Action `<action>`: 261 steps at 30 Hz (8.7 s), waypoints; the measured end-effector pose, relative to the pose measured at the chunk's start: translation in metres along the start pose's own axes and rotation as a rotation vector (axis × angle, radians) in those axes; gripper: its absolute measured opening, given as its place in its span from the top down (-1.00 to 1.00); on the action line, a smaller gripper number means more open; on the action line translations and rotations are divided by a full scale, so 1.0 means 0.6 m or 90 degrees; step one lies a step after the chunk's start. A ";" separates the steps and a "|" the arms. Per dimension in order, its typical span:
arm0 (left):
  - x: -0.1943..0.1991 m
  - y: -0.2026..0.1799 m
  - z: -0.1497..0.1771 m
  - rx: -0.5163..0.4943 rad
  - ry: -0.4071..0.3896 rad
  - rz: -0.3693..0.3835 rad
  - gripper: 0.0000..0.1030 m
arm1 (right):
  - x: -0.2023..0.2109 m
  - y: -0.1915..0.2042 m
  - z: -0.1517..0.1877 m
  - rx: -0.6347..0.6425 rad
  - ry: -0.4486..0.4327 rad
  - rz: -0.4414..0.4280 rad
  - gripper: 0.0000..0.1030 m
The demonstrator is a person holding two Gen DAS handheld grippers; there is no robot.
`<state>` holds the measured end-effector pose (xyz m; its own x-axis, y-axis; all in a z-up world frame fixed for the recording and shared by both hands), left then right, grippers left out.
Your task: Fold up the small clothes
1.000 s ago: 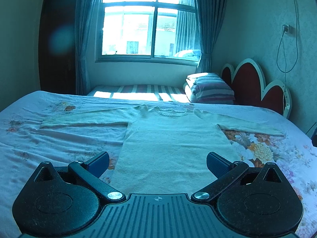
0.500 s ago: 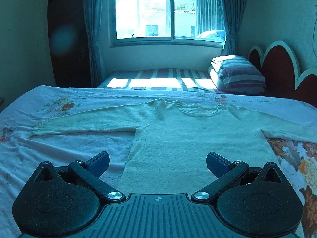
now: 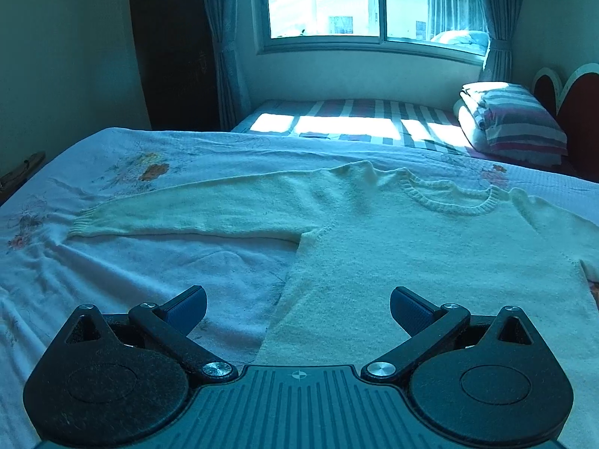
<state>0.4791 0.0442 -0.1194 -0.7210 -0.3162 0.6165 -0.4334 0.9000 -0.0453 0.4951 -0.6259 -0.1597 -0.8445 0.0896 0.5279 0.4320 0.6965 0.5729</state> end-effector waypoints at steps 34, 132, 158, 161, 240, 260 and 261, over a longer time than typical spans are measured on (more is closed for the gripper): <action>-0.097 0.318 -0.035 0.069 0.001 -0.040 -1.00 | 0.019 0.640 0.179 0.437 -0.005 -0.188 0.90; -0.311 -0.038 -0.074 0.102 0.087 0.247 0.95 | -0.184 0.515 0.214 0.416 0.158 -0.170 0.86; -0.318 -0.094 -0.106 -0.092 0.025 0.201 -0.07 | -0.197 0.523 0.227 0.471 0.188 -0.142 0.94; -0.272 -0.084 -0.116 -0.065 -0.001 0.221 -0.07 | -0.138 0.521 0.216 0.481 0.157 -0.154 0.74; -0.166 -0.191 -0.245 0.020 -0.102 0.353 0.95 | 0.121 0.342 0.180 0.416 0.080 -0.061 0.55; -0.115 -0.482 -0.028 -0.374 -0.020 0.389 0.94 | 0.134 0.203 0.124 0.365 0.087 -0.015 0.54; -0.113 -0.486 -0.023 -0.381 -0.018 0.391 0.68 | 0.134 0.200 0.123 0.364 0.089 -0.015 0.54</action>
<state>0.6616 -0.1926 -0.1373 -0.7515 0.2790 0.5978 0.3905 0.9185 0.0622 0.4558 -0.4825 -0.0946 -0.7856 0.0020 0.6187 0.1421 0.9738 0.1773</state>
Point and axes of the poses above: each gripper's, at about its wrist camera, not at the fingertips, and x roughly against the way its jaws point, y to its left, z to its underside, the point moved 9 cm from there along -x, roughly the way its jaws point, and after that the axes turned 9 degrees about x, right-handed, at the moved point
